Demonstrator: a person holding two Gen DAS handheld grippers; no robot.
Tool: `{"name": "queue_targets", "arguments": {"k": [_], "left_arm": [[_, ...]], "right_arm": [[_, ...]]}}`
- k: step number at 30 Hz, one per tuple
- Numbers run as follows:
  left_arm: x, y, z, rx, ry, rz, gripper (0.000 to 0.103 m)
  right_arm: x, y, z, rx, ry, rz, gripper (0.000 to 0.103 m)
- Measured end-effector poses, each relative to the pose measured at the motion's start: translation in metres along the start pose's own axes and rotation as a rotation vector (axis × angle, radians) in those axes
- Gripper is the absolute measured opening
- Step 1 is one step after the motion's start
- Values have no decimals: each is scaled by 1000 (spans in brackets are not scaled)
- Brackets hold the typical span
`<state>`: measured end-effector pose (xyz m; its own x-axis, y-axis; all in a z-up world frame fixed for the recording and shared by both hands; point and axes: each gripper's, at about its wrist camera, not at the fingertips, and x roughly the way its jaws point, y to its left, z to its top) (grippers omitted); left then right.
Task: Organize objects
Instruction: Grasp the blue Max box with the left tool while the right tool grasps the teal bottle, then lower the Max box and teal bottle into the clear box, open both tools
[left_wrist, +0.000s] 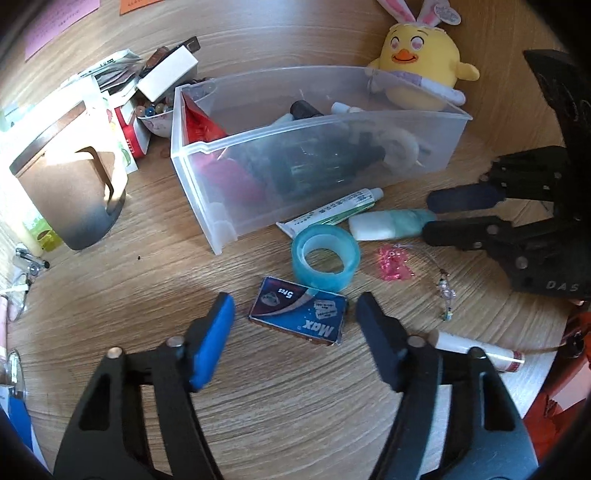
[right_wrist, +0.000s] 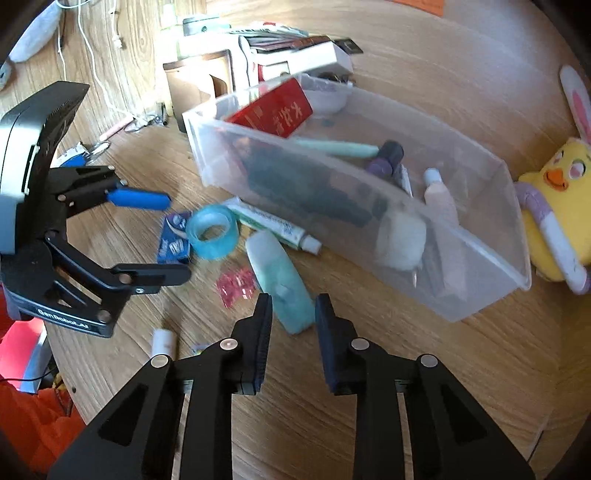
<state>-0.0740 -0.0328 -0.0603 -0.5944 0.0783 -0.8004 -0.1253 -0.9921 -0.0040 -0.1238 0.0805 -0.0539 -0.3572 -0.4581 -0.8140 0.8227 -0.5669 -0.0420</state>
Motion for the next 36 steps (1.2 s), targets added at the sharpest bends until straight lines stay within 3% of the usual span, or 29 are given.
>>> {"name": "queue_targets", "arguments": {"k": [3,12,14,16,21,36], "left_arm": [[-2,1,-1,-3,-12,1,52],[-9,4,-2,-32,-52,12,52],[-13,6,-3,-41,-69,12,52],[-15,7,-3,-49,-81,12,51],[-17,10,-2,-70,-80,11,51],[-62,6,22,-89,-229,19,51]], "right_arm": [[5,6,8,-21,-1,-1,27],[30,9,21,-24,39,-2,33],[31,6,20,-5,37,15,33],[30,3,18,11,38,33,22],[22,6,7,14,23,15,22],[-47,-6,7,82,-192,-19,22]]}}
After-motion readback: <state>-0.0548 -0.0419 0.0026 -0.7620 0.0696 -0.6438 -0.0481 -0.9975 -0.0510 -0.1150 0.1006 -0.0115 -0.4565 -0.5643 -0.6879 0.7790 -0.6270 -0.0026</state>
